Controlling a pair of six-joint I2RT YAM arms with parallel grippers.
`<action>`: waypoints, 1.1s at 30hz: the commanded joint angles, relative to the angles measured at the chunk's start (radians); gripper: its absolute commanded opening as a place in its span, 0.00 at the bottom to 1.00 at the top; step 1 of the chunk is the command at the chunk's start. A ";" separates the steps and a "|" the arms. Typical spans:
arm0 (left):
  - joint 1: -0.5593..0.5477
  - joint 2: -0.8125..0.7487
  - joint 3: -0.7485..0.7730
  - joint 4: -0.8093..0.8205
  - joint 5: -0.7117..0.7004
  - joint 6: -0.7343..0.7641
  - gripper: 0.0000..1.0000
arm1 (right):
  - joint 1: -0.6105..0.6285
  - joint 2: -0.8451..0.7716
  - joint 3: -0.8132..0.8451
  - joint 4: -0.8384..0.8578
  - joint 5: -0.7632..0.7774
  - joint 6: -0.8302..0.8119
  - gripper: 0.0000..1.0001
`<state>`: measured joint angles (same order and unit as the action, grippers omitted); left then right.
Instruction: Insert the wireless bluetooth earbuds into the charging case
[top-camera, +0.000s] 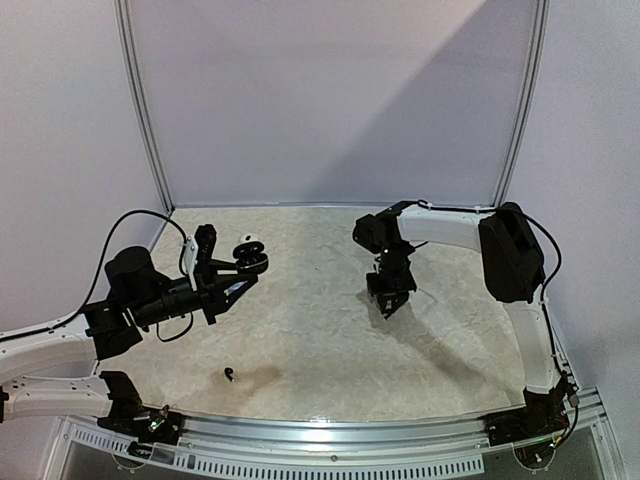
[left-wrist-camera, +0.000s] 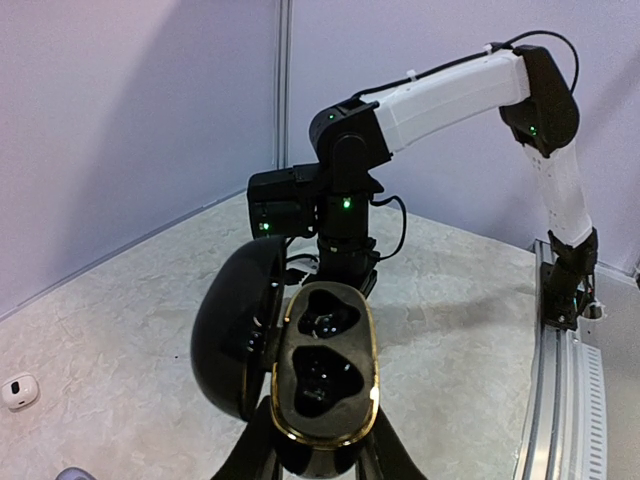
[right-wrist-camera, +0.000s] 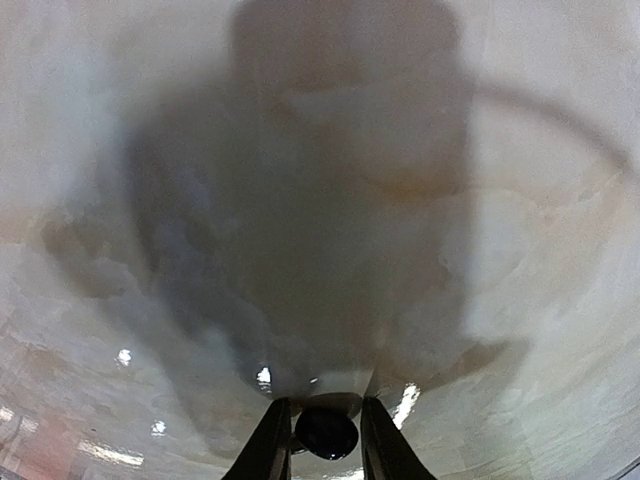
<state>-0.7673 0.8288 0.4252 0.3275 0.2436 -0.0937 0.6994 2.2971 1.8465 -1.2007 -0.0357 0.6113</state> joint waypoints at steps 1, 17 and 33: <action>0.016 -0.010 -0.022 0.018 0.008 0.013 0.00 | 0.008 0.033 0.019 -0.050 0.026 0.020 0.24; 0.016 -0.012 -0.023 0.016 0.010 0.017 0.00 | 0.008 0.059 0.037 -0.034 0.030 0.008 0.27; 0.016 -0.010 -0.022 0.016 0.008 0.023 0.00 | 0.010 0.055 0.062 -0.013 0.083 -0.056 0.11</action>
<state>-0.7673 0.8288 0.4179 0.3279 0.2504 -0.0814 0.7036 2.3203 1.8858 -1.2465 -0.0147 0.6014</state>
